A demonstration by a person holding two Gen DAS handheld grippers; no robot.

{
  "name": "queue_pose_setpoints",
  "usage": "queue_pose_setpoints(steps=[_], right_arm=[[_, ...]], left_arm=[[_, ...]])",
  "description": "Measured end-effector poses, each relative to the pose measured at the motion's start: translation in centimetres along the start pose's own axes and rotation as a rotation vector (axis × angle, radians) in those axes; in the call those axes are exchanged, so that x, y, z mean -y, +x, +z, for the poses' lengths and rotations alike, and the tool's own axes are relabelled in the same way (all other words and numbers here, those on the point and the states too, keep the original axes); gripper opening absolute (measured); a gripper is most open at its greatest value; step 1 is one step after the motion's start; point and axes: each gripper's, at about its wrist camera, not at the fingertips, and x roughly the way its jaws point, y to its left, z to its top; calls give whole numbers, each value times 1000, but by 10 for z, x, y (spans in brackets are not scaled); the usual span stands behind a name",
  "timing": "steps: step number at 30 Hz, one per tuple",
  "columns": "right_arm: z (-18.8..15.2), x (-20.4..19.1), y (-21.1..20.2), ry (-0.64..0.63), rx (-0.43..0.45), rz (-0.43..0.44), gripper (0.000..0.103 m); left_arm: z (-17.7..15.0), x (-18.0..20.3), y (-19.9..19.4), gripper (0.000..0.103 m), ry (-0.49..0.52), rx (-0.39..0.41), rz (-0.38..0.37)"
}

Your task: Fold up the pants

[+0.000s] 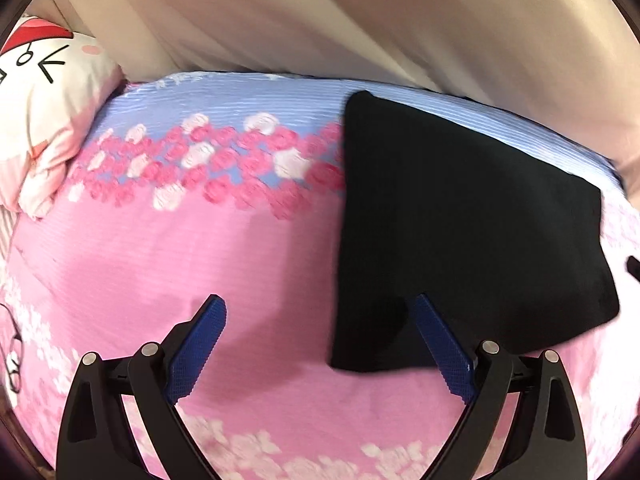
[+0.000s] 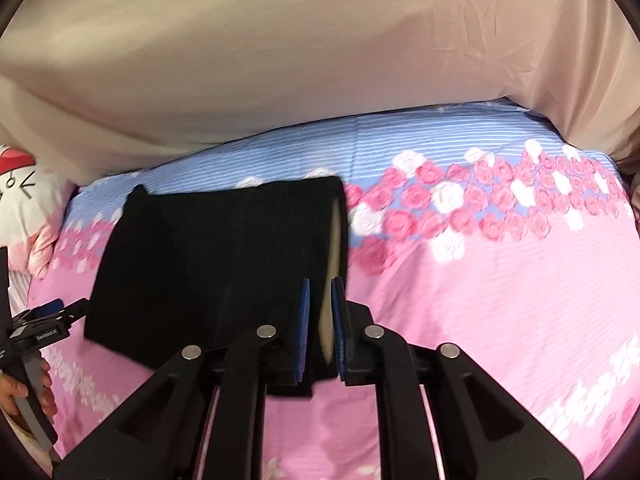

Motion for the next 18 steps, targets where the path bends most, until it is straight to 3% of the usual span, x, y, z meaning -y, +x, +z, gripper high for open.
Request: queue_pose_setpoints(steps=[5,10,14,18], right_arm=[[-12,9,2,34,-16,-11,13],[-23,-13,-5,7,-12,74,16],[-30,-32,24,-111,-85,-8,16],[-35,-32,33,-137,-55,-28,18]], left_arm=[[8,-13,2,94,-48,-13,-41],[-6,-7,-2,94,-33,-32,-50],[-17,15,-6,94,8,-22,-61],[-20,37,5,94,81,-35,-38]])
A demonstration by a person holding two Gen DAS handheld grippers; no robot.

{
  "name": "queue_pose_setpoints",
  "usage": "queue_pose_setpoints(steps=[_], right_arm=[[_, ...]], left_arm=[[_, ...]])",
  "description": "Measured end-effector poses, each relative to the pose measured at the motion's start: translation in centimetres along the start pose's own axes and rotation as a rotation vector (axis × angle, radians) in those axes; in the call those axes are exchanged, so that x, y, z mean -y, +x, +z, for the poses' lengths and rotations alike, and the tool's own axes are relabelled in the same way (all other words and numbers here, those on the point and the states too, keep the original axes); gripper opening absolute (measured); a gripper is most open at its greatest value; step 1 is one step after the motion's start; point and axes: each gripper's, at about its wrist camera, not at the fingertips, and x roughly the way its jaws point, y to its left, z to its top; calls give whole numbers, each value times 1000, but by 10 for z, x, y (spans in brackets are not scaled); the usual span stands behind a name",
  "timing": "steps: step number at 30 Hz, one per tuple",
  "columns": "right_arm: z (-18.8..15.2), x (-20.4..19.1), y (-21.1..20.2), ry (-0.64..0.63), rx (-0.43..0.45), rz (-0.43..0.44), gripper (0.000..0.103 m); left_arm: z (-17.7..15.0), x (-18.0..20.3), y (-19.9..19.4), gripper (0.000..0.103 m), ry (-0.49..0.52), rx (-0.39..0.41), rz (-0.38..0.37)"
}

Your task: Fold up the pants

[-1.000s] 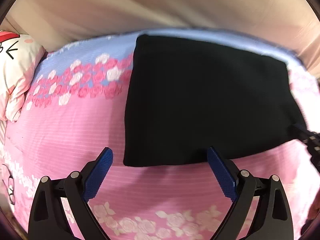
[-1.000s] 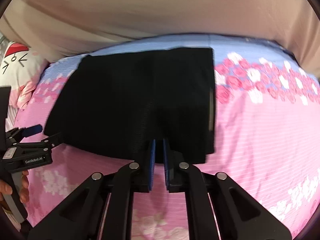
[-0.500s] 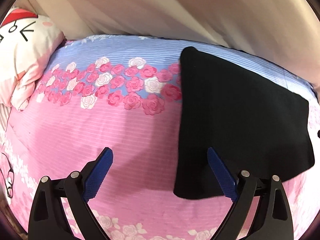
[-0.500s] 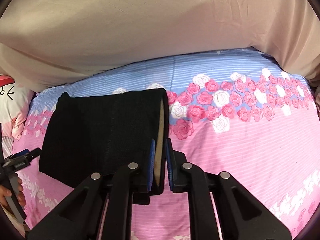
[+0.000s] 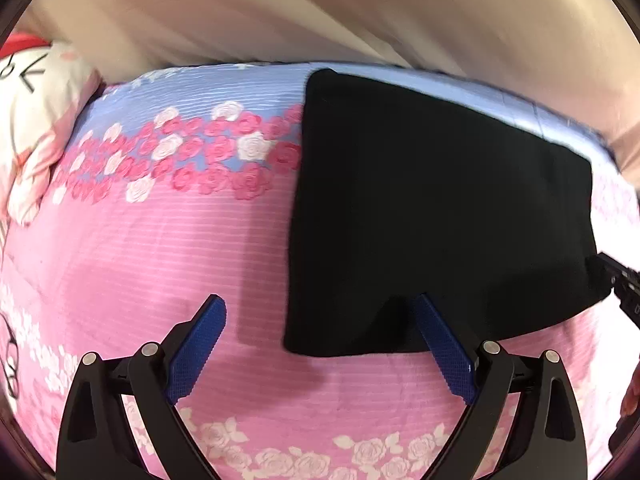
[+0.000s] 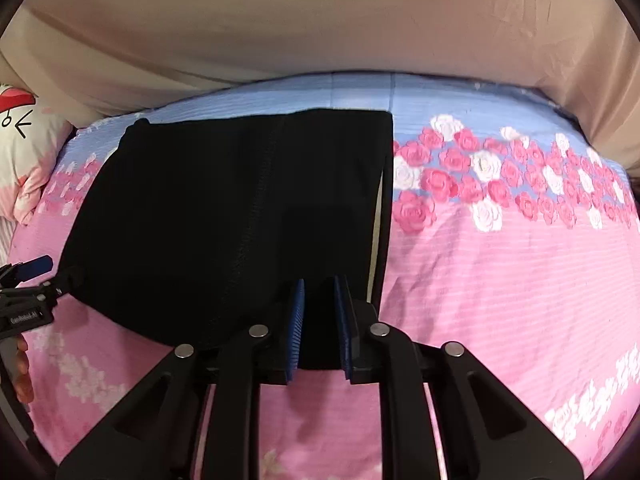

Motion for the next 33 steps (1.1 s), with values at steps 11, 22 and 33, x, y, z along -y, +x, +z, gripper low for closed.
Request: queue_pose_setpoints(steps=[11,22,33], right_arm=[[62,0,3,90,29,149,22],[95,29,22,158,30,136,16],[106,47,37,203,13,62,29]], left_arm=[[31,8,-15,94,43,109,-11],[83,-24,45,95,-77,-17,-133],[148,-36,93,98,-101,-59,-70]])
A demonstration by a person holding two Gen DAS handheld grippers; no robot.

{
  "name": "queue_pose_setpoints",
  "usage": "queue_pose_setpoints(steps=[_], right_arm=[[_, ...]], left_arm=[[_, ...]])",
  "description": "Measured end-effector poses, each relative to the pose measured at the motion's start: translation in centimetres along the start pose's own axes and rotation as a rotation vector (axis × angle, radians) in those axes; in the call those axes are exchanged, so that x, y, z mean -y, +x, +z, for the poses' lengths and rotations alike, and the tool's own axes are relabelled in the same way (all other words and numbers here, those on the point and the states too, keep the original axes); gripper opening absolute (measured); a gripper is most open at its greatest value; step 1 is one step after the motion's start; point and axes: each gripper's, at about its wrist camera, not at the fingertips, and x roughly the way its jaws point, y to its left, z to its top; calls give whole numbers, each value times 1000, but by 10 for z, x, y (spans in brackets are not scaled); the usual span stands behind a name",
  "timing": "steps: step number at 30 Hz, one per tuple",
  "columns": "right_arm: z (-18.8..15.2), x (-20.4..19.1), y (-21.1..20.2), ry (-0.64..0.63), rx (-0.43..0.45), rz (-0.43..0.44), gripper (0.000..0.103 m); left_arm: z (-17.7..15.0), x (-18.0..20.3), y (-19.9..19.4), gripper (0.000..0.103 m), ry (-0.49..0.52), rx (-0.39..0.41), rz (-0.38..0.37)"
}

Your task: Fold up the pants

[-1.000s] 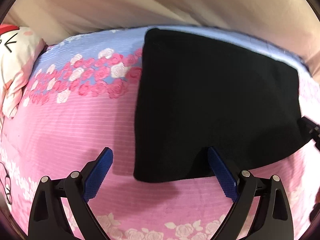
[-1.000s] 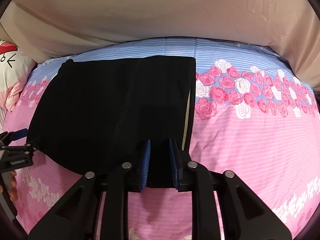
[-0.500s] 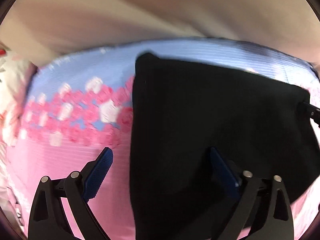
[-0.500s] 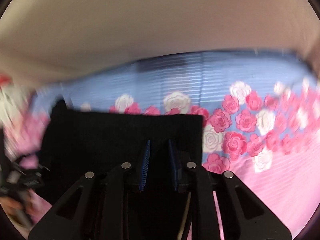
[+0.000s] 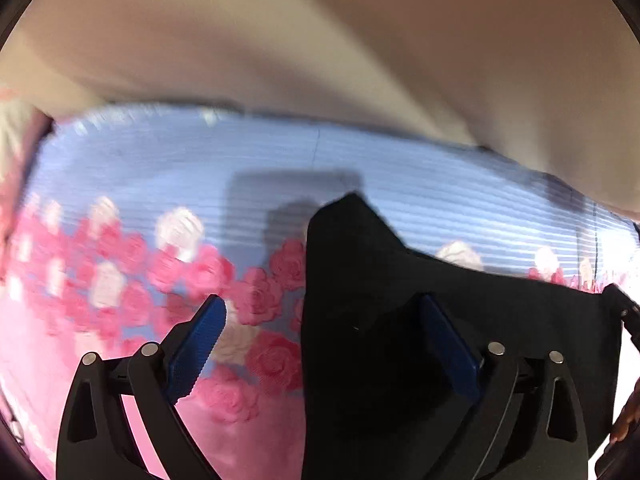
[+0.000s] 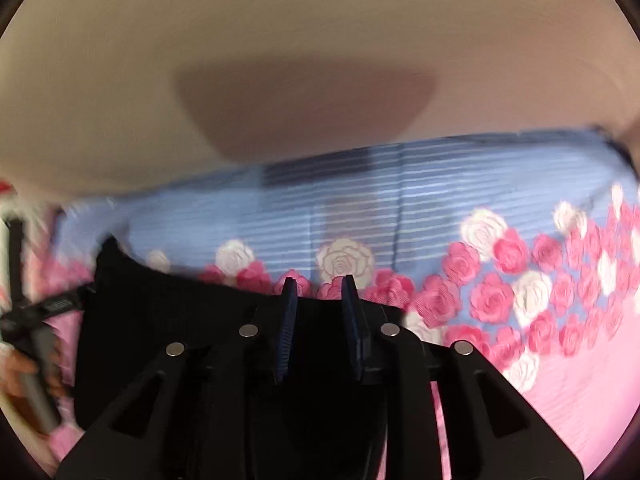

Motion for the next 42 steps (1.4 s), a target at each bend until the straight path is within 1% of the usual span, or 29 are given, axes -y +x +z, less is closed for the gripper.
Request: queue_pose_setpoints(steps=[1,2,3,4,5,7,9,11,12,13,14,15,16,17,18,19,20,21,22,23,24,25,26,28,30,34,38,40,42], right_arm=[[-8,6,-12,-10,2,-1,45],[-16,11,-21,-16,4,1,65],[-26,21,-31,-16,8,6,72],[-46,31,-44,-7,5,43,77],[-60,37,-48,7,-10,80,77],[-87,48,-47,61,-65,150,77],[-100,50,-39,100,-90,209,77],[-107,44,-21,128,-116,221,77],[-108,42,-15,142,-121,244,77],[-110,40,-11,144,-123,259,75],[-112,37,-7,146,-122,276,70],[-113,34,-5,149,-117,289,67],[-115,31,-4,152,-110,308,56],[-117,28,-2,160,-106,305,52],[-118,27,-2,170,-96,310,49],[-119,26,-2,181,-97,320,43],[-120,22,-1,190,-96,323,39],[-119,21,-3,200,-92,332,36],[-118,21,-7,199,-85,336,33],[-117,21,-12,193,-76,334,31],[-116,23,-20,194,-62,343,31],[-116,30,-31,203,-49,357,29],[-115,30,-38,216,-37,375,29],[-112,26,-61,213,-5,391,28],[-109,19,-82,193,25,405,28],[-93,4,-116,164,82,429,28],[-67,-11,-152,114,165,457,27],[-63,-15,-163,92,168,451,27],[-72,-14,-162,83,147,430,28]], left_arm=[[0,-8,-2,97,-33,-3,-34],[-2,-15,-8,95,-58,-2,-58],[-7,-23,-17,94,-74,9,-66],[-15,-32,-29,93,-88,26,-82],[-25,-39,-41,94,-94,39,-117],[-57,-56,-62,94,-109,33,-216],[-93,-61,-69,94,-133,5,-298],[-122,-56,-62,94,-128,-45,-322],[-130,-49,-59,94,-117,-56,-330],[-137,-43,-54,94,-104,-66,-329],[-143,-34,-47,94,-87,-77,-312],[-144,-29,-47,94,-69,-38,-289],[-146,-24,-47,94,-50,-28,-282],[-145,-18,-45,94,-40,-21,-252],[-146,-16,-44,94,-34,-17,-239],[-145,-13,-43,94,-27,-13,-226],[-136,-13,-37,91,-21,-14,-216],[-135,-10,-36,85,-18,-13,-224],[-133,-7,-38,63,-18,-13,-260],[-131,-4,-38,53,-23,-25,-289],[-133,-1,-43,48,-25,-26,-284],[-132,1,-47,35,-11,-21,-279],[-128,5,-49,30,-7,-18,-280],[-123,1,-59,27,-19,-9,-307],[-127,-2,-80,26,-32,8,-351],[-118,-1,-115,26,2,46,-360],[-102,-3,-165,26,15,123,-377],[-97,-6,-187,26,28,160,-373],[-98,-6,-205,27,57,184,-356]])
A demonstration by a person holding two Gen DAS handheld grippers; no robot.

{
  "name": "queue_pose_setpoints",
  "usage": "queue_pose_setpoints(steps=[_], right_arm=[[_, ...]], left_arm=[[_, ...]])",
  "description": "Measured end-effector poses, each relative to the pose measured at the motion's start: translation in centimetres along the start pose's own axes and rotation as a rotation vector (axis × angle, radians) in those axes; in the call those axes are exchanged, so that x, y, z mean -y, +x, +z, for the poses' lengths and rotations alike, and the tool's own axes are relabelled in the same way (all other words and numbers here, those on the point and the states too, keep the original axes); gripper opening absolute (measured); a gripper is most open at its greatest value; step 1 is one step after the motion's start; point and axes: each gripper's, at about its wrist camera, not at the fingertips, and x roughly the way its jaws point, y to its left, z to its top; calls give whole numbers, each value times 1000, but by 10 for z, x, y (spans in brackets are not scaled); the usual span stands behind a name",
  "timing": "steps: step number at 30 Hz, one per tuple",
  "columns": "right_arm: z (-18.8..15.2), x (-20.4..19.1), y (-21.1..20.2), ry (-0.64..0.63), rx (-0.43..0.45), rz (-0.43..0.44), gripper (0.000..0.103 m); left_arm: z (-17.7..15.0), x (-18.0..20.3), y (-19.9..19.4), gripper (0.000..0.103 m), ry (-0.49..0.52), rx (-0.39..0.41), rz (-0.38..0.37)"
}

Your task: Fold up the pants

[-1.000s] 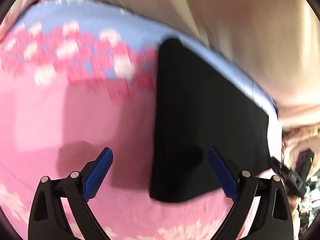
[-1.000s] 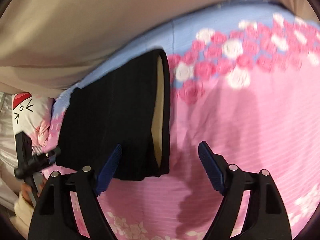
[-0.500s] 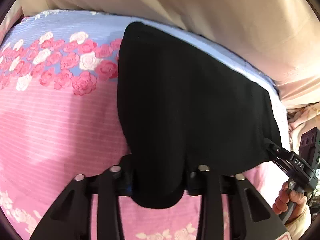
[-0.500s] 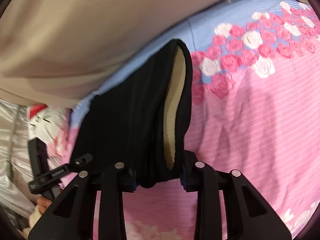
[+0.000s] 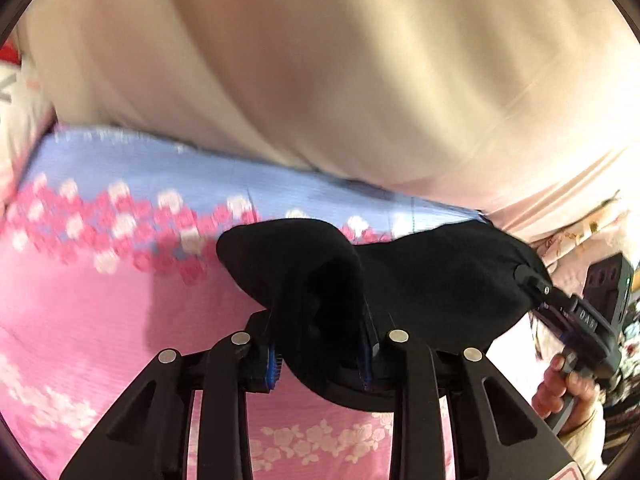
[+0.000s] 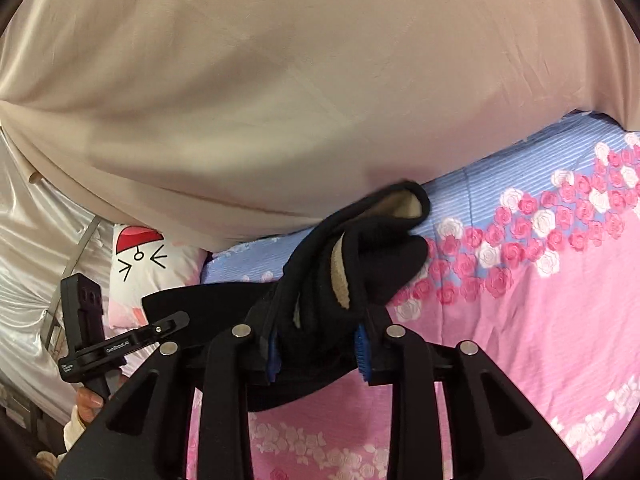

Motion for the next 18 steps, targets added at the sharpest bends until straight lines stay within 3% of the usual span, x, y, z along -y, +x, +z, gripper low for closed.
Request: queue_pose_setpoints(steps=[3,7,9,11,13,14,16,18], right_arm=[[-37,18,15,9,-70,-67,29],[-107,79,68,145,-259,-144,37],[-124,92,48,201,-228,-144,50],[-127,91,11,194,-158,-209,51],[-117,74,-16,111,-100,-304,50],[-110,63,-21,64,-86,-292,42],[-91,34,-12,-20,-90,-249,37],[-78,10,20,-94,-124,-191,36]], left_arm=[[-15,0,2,28,43,-40,51],[-69,-20,58,33,57,-119,110],[-100,-30,92,35,45,-219,133],[-120,-32,94,45,67,-238,187],[-125,-38,71,49,70,-221,209],[-123,-39,62,49,77,-212,235],[-110,-37,31,46,84,-136,302],[-91,-24,10,45,91,-58,321]])
